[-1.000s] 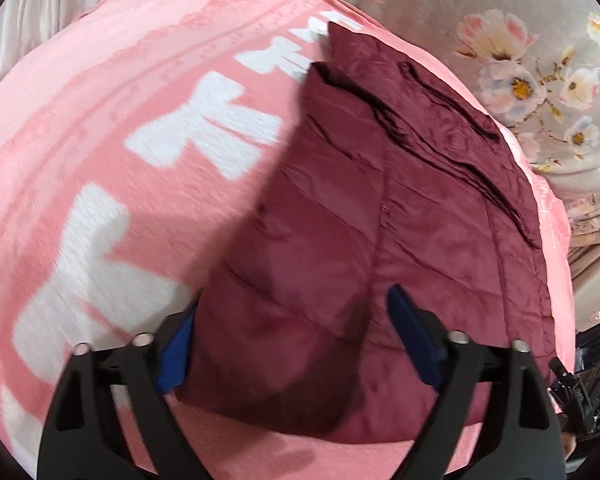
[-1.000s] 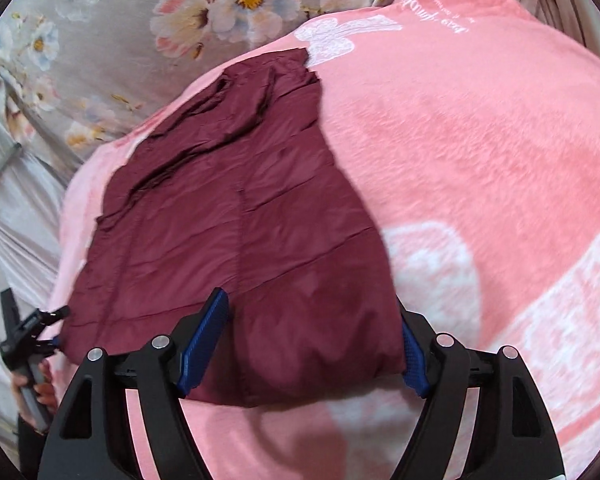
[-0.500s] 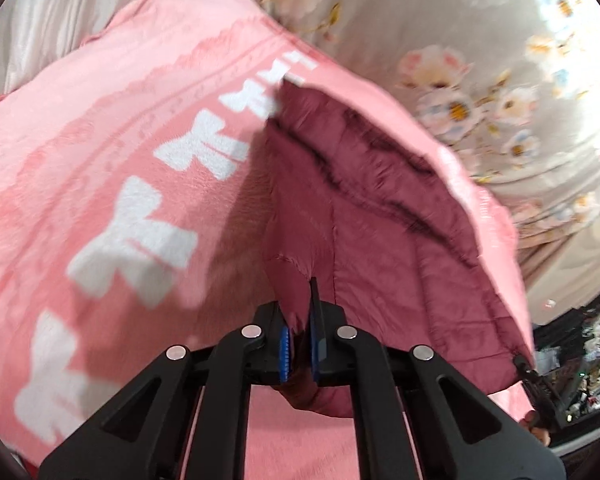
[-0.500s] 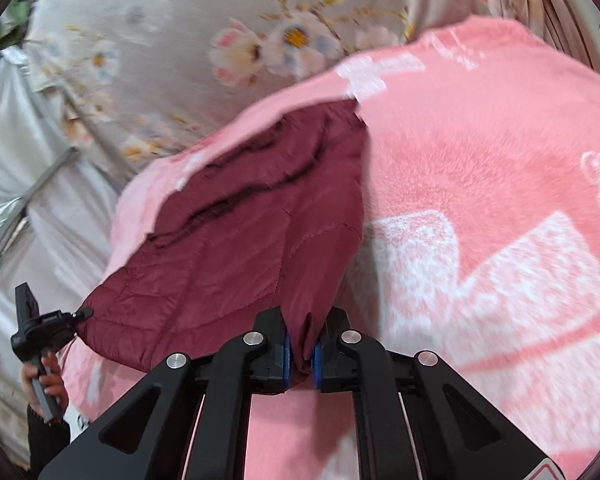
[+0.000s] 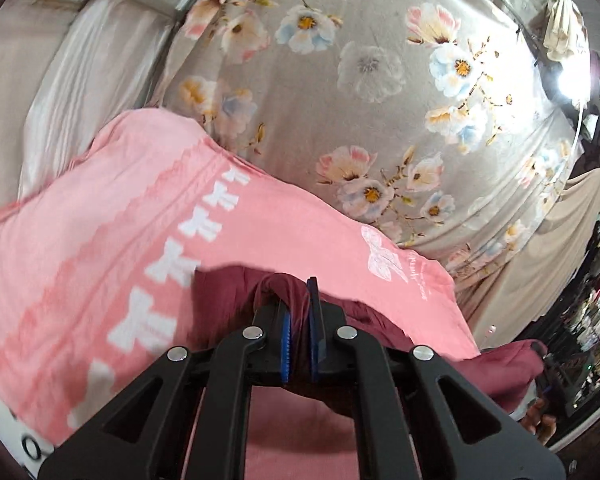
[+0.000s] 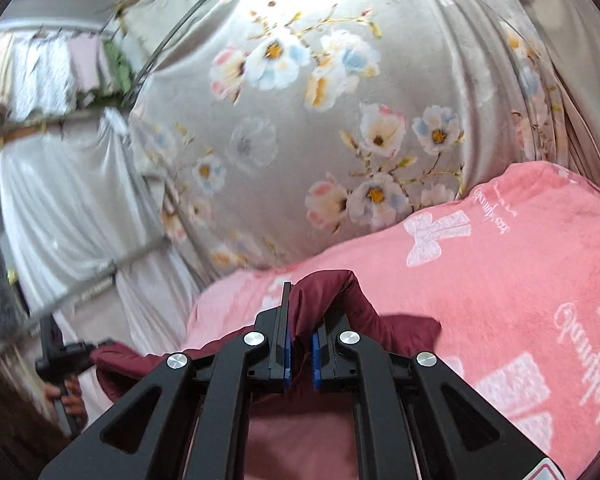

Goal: Fold large clothes
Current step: 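Grasp the folded jacket's end with both tools and lift it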

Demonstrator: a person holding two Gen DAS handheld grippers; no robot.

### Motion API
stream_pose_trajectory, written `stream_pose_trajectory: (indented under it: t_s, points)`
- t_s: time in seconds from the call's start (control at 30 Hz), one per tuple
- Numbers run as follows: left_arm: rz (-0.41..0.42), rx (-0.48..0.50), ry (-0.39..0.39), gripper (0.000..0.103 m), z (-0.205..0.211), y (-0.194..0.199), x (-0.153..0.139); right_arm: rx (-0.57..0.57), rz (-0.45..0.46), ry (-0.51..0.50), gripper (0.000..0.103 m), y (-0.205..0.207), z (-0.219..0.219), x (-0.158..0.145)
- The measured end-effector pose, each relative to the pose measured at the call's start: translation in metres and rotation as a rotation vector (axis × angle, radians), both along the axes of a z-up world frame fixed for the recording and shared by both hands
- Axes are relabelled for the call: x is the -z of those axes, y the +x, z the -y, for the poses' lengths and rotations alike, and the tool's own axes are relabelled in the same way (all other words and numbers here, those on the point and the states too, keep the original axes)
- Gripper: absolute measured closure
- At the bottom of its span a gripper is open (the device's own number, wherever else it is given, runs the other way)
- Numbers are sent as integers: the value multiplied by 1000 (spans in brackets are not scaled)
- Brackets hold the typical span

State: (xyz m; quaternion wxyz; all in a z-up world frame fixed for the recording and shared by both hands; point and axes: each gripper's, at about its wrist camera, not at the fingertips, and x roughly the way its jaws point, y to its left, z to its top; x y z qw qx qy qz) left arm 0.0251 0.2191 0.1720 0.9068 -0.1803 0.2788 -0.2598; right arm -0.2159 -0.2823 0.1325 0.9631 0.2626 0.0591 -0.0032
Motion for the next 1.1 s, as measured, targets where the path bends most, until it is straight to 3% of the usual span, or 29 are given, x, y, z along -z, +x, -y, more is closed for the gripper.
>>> stream_pose_trajectory:
  t_s: [0.07,0.17,0.3,0.43,0.6,0.7,0.83,0.9,0.93,0.97,1.0,1.03,1.07,1.1]
  points:
    - [-14,-21,53,97,20,29,-1,37,-24,20,97,30,13,0]
    - [-59,-83,199,97,68,90,13,92,-130,78,97,99,37,16]
    - [-192,-141,374,97,126,184,73,165,-298,97,97,174,68,70]
    - [-321,-163,478,96,152,238,145,209,-455,120,97,233,86,126]
    - [-357,-165,528,94,161,255,195,235,-546,111,97,264,93,166]
    - [-343,-162,541,93,164,255,204,236,-579,103,96,274,93,183]
    - [-303,-149,482,92,163,255,211,237,-573,102,92,276,91,199]
    - [-303,-138,435,88,156,252,207,213,-530,123,84,269,94,195]
    - [-298,-128,413,82,151,250,202,204,-504,135,79,264,94,191]
    - [-289,-115,391,73,145,246,195,192,-466,151,67,255,95,185]
    - [-274,-101,364,57,140,241,188,184,-411,172,51,241,98,176]
    - [-243,-99,338,44,130,231,175,188,-373,179,43,230,99,169]
    - [-212,-125,341,17,124,224,165,199,-322,182,39,215,100,160]
    - [-157,-160,342,7,117,215,154,206,-293,178,38,205,101,153]
